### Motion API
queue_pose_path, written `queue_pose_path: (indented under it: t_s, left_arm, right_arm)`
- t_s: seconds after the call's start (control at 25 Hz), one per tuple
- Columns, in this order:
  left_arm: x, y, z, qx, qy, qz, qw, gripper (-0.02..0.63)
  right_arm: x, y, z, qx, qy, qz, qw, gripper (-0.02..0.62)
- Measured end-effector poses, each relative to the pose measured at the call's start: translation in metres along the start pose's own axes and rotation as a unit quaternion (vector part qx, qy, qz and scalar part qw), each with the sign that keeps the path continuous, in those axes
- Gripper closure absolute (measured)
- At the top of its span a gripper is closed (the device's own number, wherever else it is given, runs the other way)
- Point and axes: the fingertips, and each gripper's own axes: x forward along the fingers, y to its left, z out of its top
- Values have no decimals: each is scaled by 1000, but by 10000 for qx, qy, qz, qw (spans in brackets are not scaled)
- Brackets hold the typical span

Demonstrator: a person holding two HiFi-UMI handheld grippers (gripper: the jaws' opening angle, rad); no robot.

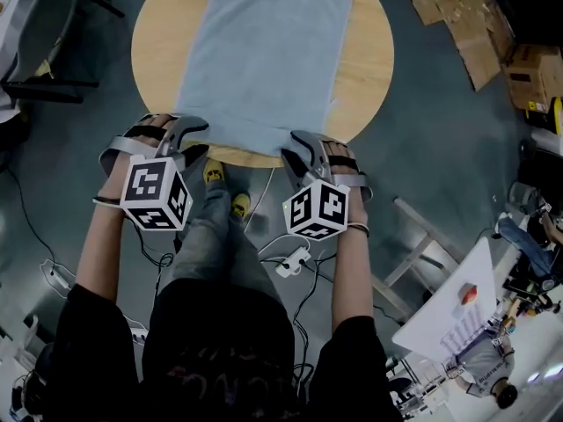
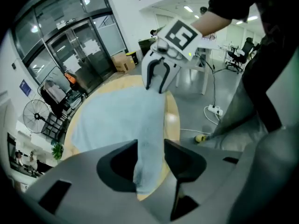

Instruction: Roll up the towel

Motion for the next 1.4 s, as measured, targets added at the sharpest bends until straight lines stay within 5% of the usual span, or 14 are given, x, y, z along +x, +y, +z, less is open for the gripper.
queue_pose_path:
  t_s: [0.08,0.24,0.4,0.84,1.24,1.4]
  left_arm:
    - [15,-3,-13,120,321,96,9994,391]
    - [33,5,-26,221,549,250,9979,409]
    - [36,5,-26,-3,589,-171,9981,526]
    - [12,-56,-18,-278,348,-1149,9924,541]
    - [10,8,-19,-657,26,-456,9968,496]
    - [13,16,-22,-825,17,-718,9940,500]
  right_arm:
    - [1,0,0,57,-30,87,9999,430]
    - [7,3,-1,157,-21,296,9994,449]
    - [8,8,-2,278,55,642,9975,509]
    - [-22,58,-5,306,95,1199,9923,529]
    - [-5,1,2,17,82,497,9987,491]
    - [-2,-19,7,144,5,397,9991,489]
